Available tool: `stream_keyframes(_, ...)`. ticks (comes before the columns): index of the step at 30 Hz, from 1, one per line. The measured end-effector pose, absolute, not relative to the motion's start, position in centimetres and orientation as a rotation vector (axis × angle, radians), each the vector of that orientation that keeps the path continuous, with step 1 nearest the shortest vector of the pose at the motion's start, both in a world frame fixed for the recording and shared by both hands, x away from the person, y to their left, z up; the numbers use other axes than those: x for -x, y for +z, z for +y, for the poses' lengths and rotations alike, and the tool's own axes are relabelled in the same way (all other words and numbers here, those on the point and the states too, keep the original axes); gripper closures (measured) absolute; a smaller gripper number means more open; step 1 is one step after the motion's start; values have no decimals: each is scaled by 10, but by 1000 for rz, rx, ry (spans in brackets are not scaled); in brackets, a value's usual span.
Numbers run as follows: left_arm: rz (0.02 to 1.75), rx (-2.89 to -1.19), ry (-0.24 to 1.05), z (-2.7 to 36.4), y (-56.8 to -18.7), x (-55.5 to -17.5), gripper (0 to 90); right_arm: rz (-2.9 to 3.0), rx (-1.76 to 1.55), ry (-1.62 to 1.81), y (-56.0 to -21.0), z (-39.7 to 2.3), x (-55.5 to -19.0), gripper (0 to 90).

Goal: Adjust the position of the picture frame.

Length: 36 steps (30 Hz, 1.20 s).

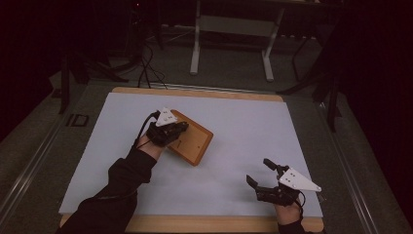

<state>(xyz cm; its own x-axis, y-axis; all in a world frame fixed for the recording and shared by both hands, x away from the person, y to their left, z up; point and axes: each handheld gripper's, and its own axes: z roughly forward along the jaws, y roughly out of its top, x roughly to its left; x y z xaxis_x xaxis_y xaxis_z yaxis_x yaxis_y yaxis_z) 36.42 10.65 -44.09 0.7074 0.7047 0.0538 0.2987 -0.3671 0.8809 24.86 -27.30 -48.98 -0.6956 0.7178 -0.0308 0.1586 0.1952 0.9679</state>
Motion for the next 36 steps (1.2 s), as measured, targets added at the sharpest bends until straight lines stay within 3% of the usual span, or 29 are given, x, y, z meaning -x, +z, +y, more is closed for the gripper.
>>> stream_keyframes(20, 688, -2039, 400, 46, -471, -347, 859, 1979, -814, 1524, -489, -275, -248, 145)
stream_keyframes(27, 654, -2104, 433, 28, -481, -353, 858, 1977, -817, 1530, -489, -276, -248, 145)
stream_keyframes(36, 711, -2142, 387, 14, -495, -378, 858, 1974, -815, 1531, -489, -277, -248, 146)
